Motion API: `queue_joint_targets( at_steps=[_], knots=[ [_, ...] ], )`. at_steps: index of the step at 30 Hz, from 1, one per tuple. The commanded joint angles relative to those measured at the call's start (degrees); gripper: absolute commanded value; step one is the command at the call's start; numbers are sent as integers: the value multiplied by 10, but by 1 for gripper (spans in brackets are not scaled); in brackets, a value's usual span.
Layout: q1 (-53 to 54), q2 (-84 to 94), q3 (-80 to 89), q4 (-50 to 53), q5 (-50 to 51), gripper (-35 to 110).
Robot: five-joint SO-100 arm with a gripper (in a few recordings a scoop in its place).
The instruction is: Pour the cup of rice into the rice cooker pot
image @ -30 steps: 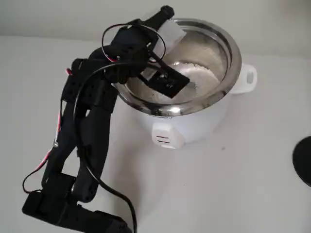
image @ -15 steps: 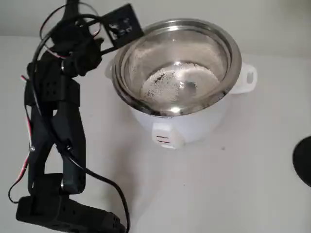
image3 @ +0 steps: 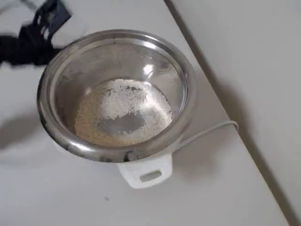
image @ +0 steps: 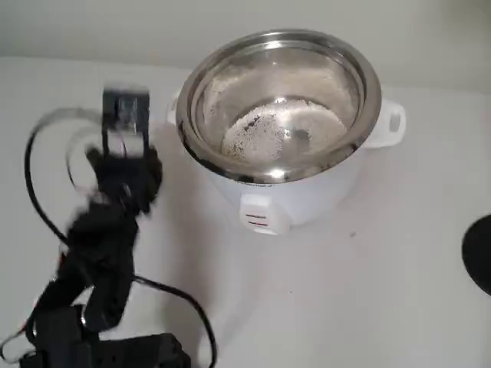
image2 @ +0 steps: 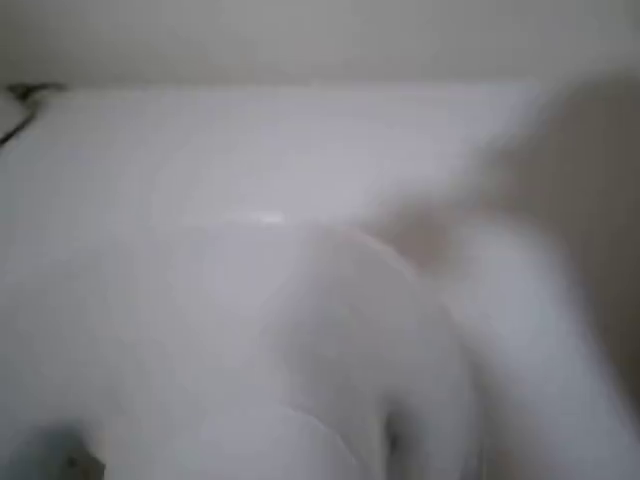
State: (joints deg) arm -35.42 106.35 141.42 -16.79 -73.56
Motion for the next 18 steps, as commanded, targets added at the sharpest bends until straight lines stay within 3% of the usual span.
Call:
queue_joint_targets(
  at_steps=[1,7,13,18],
  knots=[
    [-18,-44,47,-191,-63,27],
    [-23,-291,47,-517,-156,22],
    [-40,-345,32,-521,-148,6],
    [-51,-360,12,-526,-120,6]
  ],
)
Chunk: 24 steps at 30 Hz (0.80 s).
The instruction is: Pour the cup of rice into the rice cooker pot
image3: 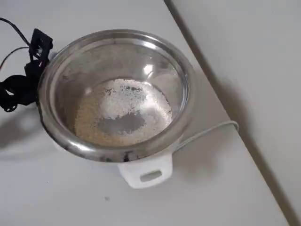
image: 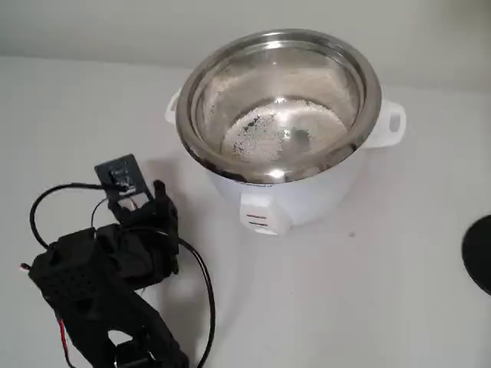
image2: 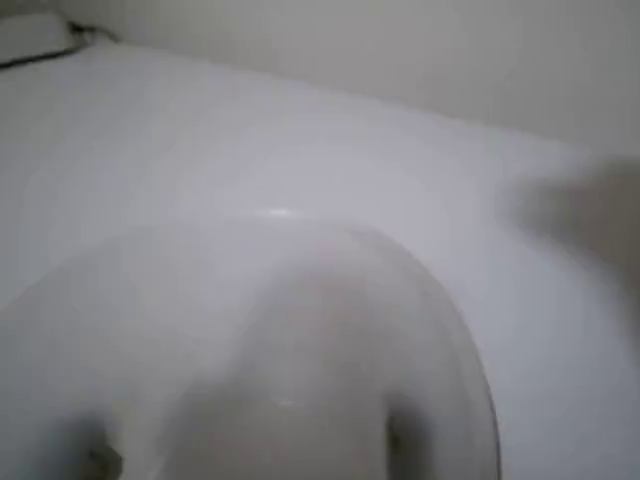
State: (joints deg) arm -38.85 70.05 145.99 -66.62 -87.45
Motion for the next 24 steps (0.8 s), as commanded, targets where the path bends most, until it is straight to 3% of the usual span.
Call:
queue_joint_targets(
  at_steps=[1,8,13,19,24],
  knots=[
    [-17,1,-34,-29,19,6],
    [-8,-30,-45,-58,16,33],
    [22,-49,-84,-60,23,63],
    [102,-118,-192,-51,12,70],
    [146,-106,-169,-54,33,70]
  ],
)
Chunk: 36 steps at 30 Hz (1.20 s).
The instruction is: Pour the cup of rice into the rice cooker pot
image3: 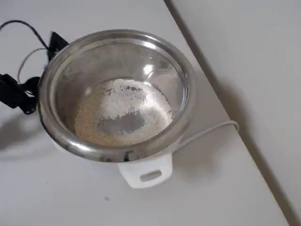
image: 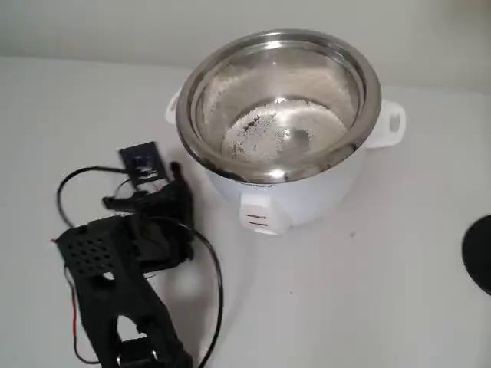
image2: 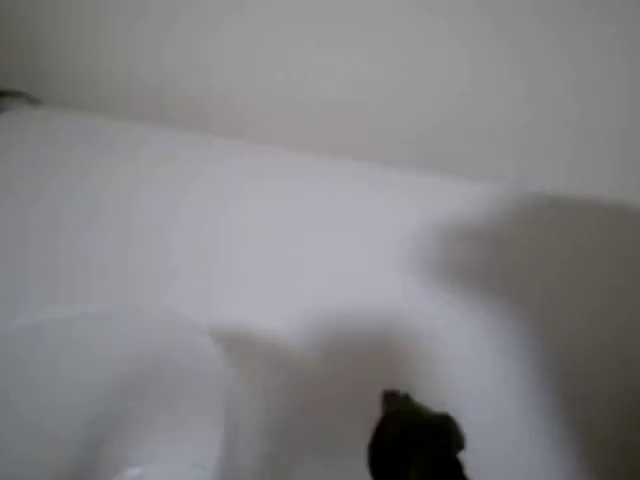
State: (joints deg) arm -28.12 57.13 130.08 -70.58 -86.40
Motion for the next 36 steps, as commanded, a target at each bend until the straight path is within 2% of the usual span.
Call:
queue_joint_targets(
  at_steps=[1,8,13,16,21,26,30,33,36],
  knots=[
    [43,37,7,-15,32,70],
    [38,150,119,-12,73,70],
    [2,327,241,49,103,70],
    [-21,482,291,184,138,70],
    [-53,790,298,541,247,70],
    [-62,1005,304,738,305,70],
    [-33,1180,305,859,392,70],
    [25,1318,305,933,493,70],
    [132,1316,247,988,595,70]
  ],
)
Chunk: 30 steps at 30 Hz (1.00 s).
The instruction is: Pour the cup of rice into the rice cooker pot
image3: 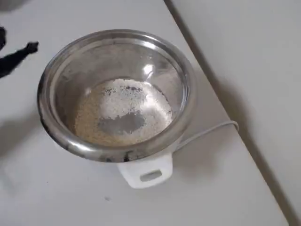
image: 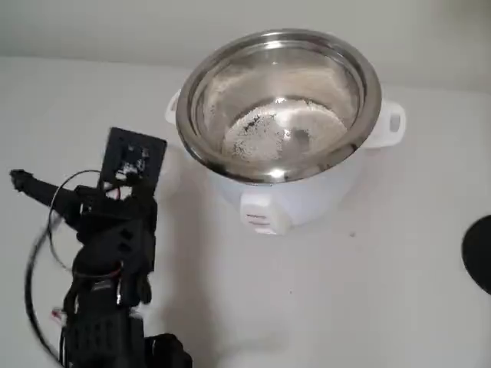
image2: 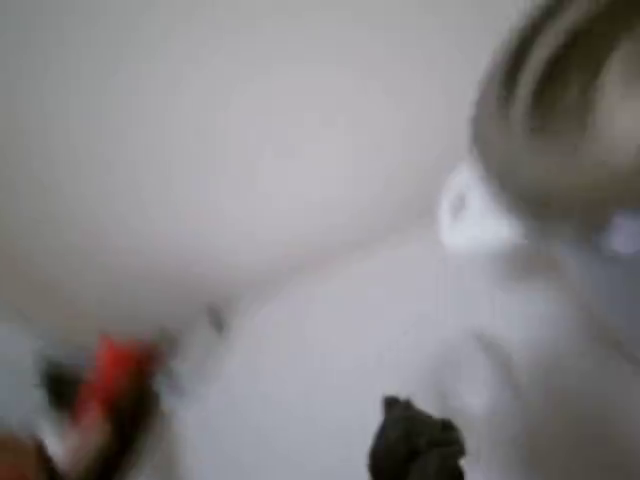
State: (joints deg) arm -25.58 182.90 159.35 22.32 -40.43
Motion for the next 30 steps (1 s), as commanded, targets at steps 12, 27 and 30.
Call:
queue_joint_targets(
  at_steps=[12,27,30],
  knots=[
    [305,56,-69,175,246,57],
    [276,56,-131,374,270,0],
    [279,56,-127,426,365,0]
  ],
)
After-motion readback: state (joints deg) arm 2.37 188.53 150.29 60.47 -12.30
